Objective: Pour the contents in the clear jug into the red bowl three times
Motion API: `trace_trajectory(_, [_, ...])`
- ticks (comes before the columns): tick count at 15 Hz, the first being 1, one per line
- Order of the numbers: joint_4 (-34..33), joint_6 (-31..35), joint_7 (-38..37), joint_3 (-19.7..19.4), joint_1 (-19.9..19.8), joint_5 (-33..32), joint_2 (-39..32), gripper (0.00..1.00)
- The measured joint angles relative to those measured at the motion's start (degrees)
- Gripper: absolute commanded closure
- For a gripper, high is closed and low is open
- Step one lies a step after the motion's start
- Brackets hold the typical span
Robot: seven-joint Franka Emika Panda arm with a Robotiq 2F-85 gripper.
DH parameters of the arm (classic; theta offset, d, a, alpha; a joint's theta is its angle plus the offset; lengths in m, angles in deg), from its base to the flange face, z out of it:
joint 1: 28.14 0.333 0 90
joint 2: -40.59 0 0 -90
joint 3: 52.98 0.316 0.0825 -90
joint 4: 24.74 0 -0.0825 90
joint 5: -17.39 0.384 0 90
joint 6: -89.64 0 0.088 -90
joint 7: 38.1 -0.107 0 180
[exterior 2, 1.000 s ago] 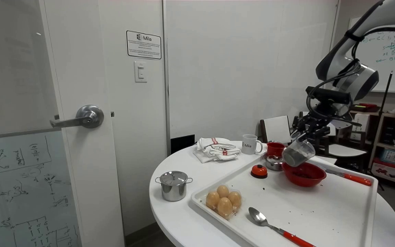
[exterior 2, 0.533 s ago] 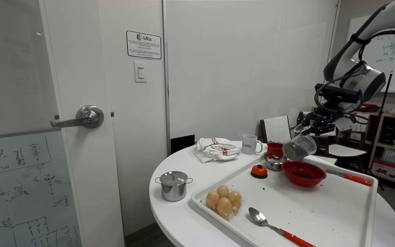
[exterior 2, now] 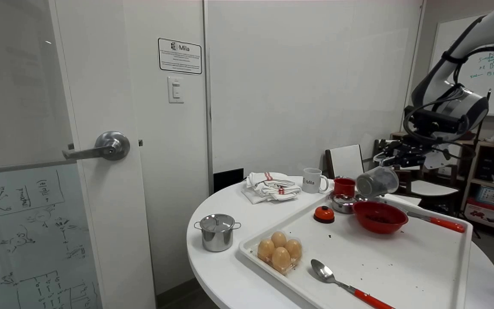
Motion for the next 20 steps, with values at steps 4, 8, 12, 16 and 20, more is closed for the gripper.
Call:
trace_trajectory(4, [0.79, -0.51, 1.92, -0.67, -0.11, 0.15, -0.86, 0.9])
trace_trajectory(8, [1.57, 6.16, 2.16, -0.78, 2.15, 0.17, -0.35, 0.9])
trace_trajectory(12, [1.68, 17.82, 1.51, -0.37, 7.48, 0.12, 1.39, 0.9])
trace_trajectory(16, [1.78, 30.67, -0.72, 1.48, 12.94, -0.74, 3.26, 0.9])
trace_trajectory(20, [2.58, 45.37, -6.85, 4.66, 19.2, -5.5, 4.48, 0.9])
